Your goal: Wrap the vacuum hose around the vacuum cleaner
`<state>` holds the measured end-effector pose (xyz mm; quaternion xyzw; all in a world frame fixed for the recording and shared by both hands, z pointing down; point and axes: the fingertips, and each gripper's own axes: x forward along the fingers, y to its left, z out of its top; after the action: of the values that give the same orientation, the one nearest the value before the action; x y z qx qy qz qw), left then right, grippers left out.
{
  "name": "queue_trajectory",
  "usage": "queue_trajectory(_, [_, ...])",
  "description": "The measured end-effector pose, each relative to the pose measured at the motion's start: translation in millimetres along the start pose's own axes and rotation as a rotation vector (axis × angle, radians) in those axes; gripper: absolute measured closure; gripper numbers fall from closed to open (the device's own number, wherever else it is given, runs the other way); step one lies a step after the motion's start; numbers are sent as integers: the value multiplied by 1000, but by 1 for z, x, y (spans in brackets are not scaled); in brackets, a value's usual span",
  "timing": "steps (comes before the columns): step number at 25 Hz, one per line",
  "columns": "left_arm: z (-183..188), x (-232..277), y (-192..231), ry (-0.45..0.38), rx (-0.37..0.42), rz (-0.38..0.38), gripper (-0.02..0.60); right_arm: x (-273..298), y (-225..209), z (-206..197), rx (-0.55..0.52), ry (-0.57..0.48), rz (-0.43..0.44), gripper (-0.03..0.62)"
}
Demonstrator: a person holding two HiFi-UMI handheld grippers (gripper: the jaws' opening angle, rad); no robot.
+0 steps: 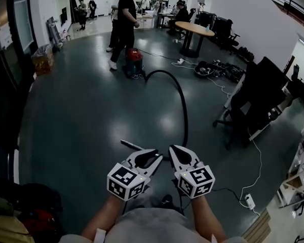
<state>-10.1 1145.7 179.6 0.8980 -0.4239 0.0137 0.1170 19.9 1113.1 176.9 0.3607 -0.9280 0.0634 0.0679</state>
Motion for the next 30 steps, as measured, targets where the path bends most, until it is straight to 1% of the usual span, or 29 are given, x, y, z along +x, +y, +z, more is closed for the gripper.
queue_trajectory(12, [-5,-1,8,18,1,-12,495,3,-5,-6,5,20,-34,589])
queue_trajectory(19, [-6,14,19,42,-5,-15,495,10,-15,-8,5,34,-19,589])
queue_trajectory(22, [-7,25,27,53,-3,-12,495,18,-29,-10,15,37,-27,589])
queue_trajectory(30, [-11,72,60,105,-7,-6,495,52,-82,-15,66,46,-30,589])
